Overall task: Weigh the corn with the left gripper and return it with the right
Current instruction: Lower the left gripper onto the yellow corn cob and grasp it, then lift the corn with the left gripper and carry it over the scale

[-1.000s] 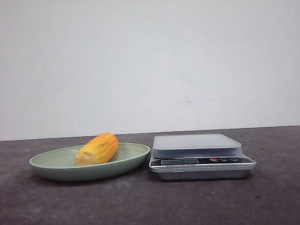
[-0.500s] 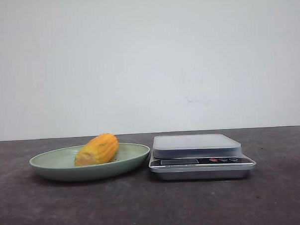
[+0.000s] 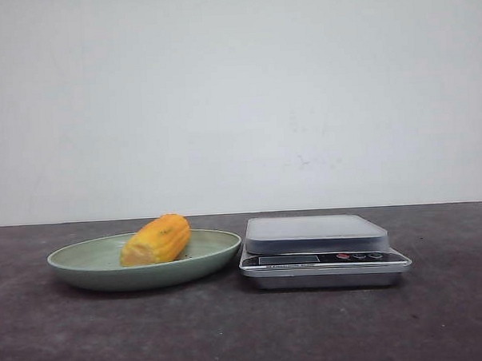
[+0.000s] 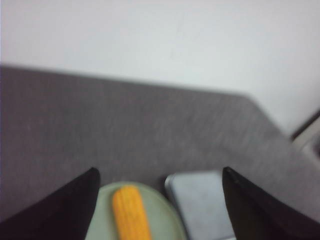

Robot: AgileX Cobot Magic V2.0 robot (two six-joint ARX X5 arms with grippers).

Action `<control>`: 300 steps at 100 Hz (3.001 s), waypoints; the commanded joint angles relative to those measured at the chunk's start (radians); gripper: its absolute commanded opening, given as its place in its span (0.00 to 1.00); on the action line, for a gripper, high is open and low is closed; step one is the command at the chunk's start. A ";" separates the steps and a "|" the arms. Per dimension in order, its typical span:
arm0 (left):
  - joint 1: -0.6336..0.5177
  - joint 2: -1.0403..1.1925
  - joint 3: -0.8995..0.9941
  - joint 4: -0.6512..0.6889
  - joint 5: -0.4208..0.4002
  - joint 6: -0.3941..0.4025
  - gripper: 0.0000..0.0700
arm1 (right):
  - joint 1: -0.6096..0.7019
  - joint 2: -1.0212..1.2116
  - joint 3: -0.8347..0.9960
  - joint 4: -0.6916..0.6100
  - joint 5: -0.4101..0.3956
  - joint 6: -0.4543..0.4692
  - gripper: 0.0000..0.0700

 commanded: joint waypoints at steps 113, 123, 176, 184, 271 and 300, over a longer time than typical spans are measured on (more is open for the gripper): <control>-0.254 0.790 0.012 0.132 -0.242 0.032 0.32 | 0.018 0.011 0.052 -0.085 -0.019 -0.048 0.83; -0.254 0.790 0.012 0.129 -0.243 0.032 0.32 | 0.018 0.011 0.052 -0.085 -0.019 -0.048 0.83; -0.264 0.710 0.013 0.102 -0.228 0.020 0.00 | 0.018 0.011 0.052 -0.085 -0.018 -0.048 0.83; -0.268 0.640 0.013 0.102 -0.227 0.018 0.00 | 0.018 0.011 0.052 -0.087 -0.018 -0.048 0.83; -0.523 0.790 0.278 0.294 -0.187 -0.223 0.00 | 0.022 0.011 0.052 -0.111 -0.018 -0.043 0.83; -0.523 0.936 0.278 0.298 -0.190 -0.226 0.01 | 0.022 0.011 0.052 -0.137 -0.015 -0.044 0.83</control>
